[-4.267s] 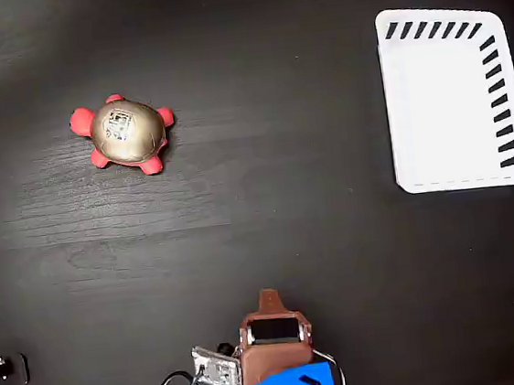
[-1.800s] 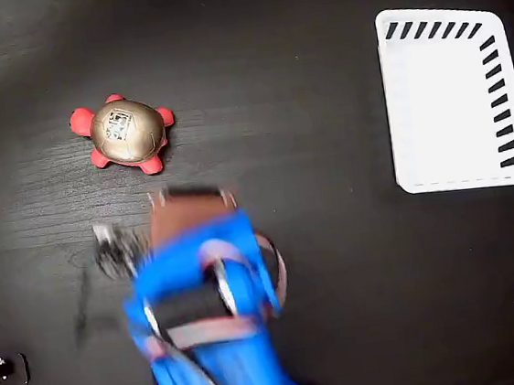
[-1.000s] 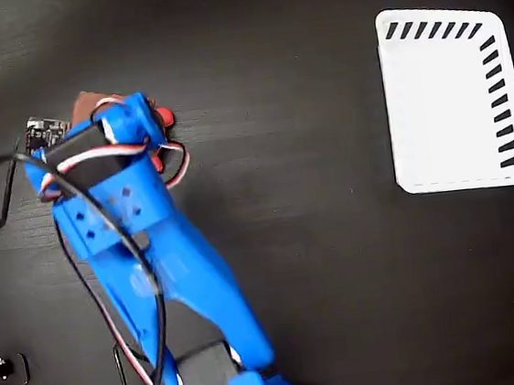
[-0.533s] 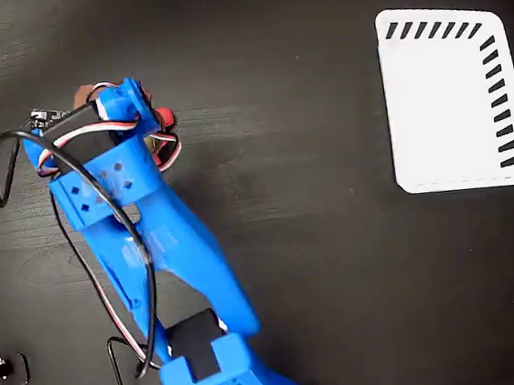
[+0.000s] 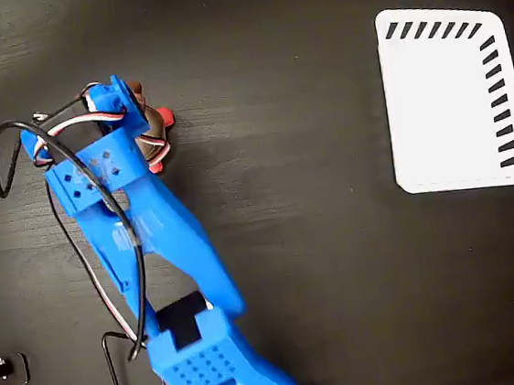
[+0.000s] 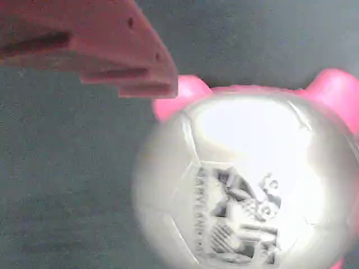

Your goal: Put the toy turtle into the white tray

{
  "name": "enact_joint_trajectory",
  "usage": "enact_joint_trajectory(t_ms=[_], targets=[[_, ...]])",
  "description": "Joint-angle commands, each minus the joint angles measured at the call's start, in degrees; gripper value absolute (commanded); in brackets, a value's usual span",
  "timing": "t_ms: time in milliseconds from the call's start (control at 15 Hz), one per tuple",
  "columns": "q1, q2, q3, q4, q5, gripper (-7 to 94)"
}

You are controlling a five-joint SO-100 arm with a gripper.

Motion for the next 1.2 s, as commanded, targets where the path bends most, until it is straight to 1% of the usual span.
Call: enact_joint_trajectory(t_ms=[0, 467, 733, 867, 1133], targets=[[-1.3, 0.4, -4.2, 1.8, 1.5, 55], [-3.0, -4.7, -7.1, 1.4, 3.7, 55], [-2.5, -7.3, -9.2, 0.9, 3.7, 55], [-2.7, -7.6, -8.6, -0.5, 4.2, 55], [-2.7, -10.3, -12.0, -0.1, 4.2, 55]])
